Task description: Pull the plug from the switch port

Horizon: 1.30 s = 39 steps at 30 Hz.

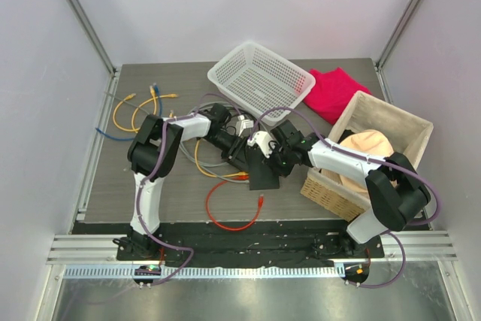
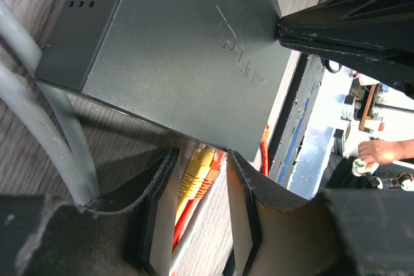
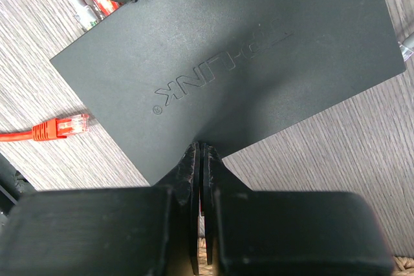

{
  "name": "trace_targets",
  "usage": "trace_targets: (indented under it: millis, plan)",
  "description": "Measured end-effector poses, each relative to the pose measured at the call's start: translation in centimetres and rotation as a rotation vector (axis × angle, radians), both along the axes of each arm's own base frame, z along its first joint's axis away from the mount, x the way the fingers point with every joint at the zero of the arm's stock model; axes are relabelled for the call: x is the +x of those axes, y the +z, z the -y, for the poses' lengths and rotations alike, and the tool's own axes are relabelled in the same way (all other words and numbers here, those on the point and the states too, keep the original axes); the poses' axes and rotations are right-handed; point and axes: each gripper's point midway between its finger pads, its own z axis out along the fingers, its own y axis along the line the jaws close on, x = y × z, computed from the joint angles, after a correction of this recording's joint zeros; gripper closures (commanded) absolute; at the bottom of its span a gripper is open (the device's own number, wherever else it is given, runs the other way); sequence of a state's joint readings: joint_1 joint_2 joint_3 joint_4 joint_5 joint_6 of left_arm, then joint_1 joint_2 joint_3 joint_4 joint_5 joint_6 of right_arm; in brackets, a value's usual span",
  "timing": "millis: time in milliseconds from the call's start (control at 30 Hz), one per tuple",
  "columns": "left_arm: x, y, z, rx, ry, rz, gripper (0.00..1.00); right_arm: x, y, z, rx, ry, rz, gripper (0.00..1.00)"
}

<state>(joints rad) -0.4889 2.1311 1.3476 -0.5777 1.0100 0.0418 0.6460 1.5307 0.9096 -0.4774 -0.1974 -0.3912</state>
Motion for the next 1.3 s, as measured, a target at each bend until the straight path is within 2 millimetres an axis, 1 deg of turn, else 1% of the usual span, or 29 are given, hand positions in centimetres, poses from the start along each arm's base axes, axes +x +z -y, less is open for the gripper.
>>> trace_targets:
  millis: [400,533,600,733,800,833,1067,1233,1300]
  plan:
    - [-0.19,-0.14,-0.02,-0.016,-0.033,-0.002,0.68,0.01,-0.02,0.00,0.000,0.000,0.001,0.99]
    - [-0.30,-0.12,0.02,-0.023,-0.045,0.002,0.78,0.01,-0.04,0.02,0.000,0.000,0.001,0.99]
    - [-0.37,-0.50,0.01,-0.014,-0.055,0.013,0.81,0.05,-0.04,0.06,-0.001,0.000,0.001,0.99]
    - [-0.37,-0.49,0.06,-0.019,-0.063,0.012,0.92,0.09,-0.05,0.16,-0.003,-0.002,0.001,0.99]
    - [-0.38,-0.45,0.06,-0.023,-0.068,0.016,0.96,0.10,-0.05,0.17,-0.003,-0.002,0.001,0.99]
    - [-0.37,-0.44,0.06,-0.024,-0.071,0.019,1.00,0.10,-0.05,0.17,-0.003,-0.001,0.001,0.99]
    - [-0.34,-0.45,0.05,-0.021,-0.085,0.016,1.00,0.12,-0.05,0.19,-0.003,0.000,0.002,0.99]
    - [-0.30,-0.44,0.27,-0.007,-0.141,-0.052,1.00,0.20,-0.04,0.23,-0.004,0.000,0.005,0.99]
    - [-0.43,-0.42,0.20,-0.015,-0.158,-0.054,1.00,0.20,-0.03,0.23,-0.005,0.001,0.006,0.99]
